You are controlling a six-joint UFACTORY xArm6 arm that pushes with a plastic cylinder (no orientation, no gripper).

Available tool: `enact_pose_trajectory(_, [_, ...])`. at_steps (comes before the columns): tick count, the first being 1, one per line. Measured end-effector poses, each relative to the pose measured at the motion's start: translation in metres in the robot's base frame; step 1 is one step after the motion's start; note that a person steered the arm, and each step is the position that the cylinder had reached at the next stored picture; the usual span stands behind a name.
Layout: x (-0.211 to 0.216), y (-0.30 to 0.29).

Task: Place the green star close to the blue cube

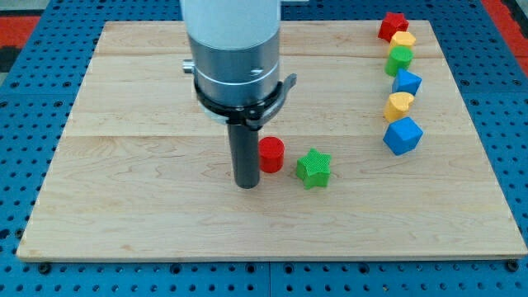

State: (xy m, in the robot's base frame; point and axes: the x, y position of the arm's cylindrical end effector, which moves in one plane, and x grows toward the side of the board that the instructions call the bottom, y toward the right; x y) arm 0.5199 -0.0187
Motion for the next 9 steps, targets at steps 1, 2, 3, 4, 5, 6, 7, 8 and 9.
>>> enact_pose_trajectory(1, [-0.006,0.016])
enact_pose_trajectory(2, [-0.02,0.025])
enact_pose_trajectory(3, [-0.026,0.043])
enact_pose_trajectory(4, [-0.02,0.069])
enact_pose_trajectory(5, [-0.004,0.093])
enact_pose_trajectory(6, [0.003,0.115])
enact_pose_trajectory(7, [0.012,0.119])
enact_pose_trajectory(8, [0.032,0.119])
enact_pose_trajectory(9, [0.047,0.119])
